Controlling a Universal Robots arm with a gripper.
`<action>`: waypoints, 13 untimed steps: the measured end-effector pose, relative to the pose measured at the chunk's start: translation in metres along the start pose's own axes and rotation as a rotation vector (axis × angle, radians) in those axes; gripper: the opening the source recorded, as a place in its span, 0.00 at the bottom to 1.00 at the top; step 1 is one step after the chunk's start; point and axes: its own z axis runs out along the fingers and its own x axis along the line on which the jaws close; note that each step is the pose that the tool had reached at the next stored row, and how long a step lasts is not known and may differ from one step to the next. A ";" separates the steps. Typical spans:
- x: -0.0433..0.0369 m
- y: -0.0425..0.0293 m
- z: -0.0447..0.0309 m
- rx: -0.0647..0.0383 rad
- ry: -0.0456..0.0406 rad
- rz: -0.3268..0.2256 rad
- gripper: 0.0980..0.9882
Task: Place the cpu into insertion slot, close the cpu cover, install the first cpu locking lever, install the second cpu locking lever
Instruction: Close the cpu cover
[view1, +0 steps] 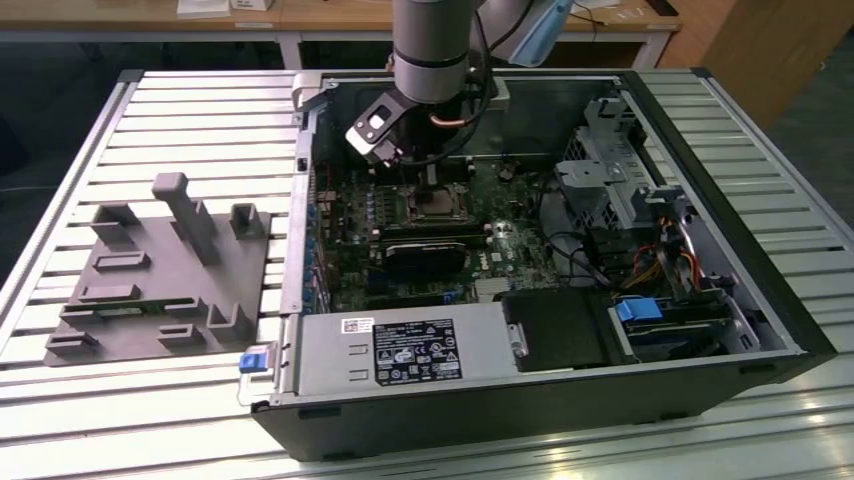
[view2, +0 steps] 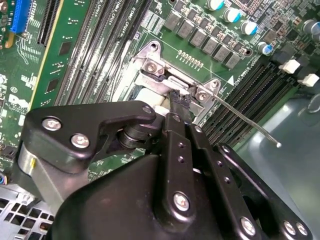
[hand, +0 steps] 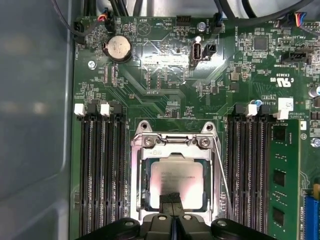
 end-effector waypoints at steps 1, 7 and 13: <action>0.0000 0.0000 0.0008 0.000 0.0000 0.000 0.01; -0.0002 0.0008 0.0039 0.001 -0.0008 0.000 0.01; 0.0001 0.0035 0.0005 0.000 0.0005 0.000 0.01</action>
